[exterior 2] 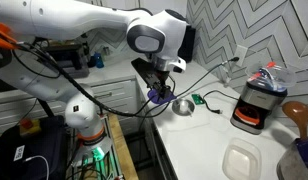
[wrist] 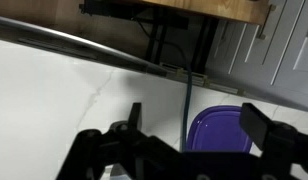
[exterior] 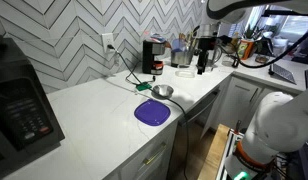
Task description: Put the lid on the container
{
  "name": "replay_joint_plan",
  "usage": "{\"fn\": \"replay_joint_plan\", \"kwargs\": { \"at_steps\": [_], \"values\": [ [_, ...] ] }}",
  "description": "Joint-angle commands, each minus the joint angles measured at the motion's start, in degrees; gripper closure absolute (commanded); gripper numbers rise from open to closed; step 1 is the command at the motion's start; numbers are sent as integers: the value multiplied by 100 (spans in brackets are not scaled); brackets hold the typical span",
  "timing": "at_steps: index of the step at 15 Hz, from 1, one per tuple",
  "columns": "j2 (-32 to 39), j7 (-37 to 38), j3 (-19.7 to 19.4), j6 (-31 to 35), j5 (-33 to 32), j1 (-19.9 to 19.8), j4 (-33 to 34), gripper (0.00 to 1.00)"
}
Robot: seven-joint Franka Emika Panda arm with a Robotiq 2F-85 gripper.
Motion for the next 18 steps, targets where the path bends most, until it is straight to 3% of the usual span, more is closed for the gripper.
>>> {"fn": "replay_joint_plan", "kwargs": {
  "at_steps": [1,7,11,15,18],
  "values": [
    [28,-53,92,-10,50,-116,10,0],
    [-14,37,169,166,28,-124,-60,0],
    [-435,129,1068,900,-398,178,-881,0],
    [-290,-79,1729,1245,-471,756,-1230,0],
    [69,-838,1517,1030,-190,1187,-868,0]
  ]
}}
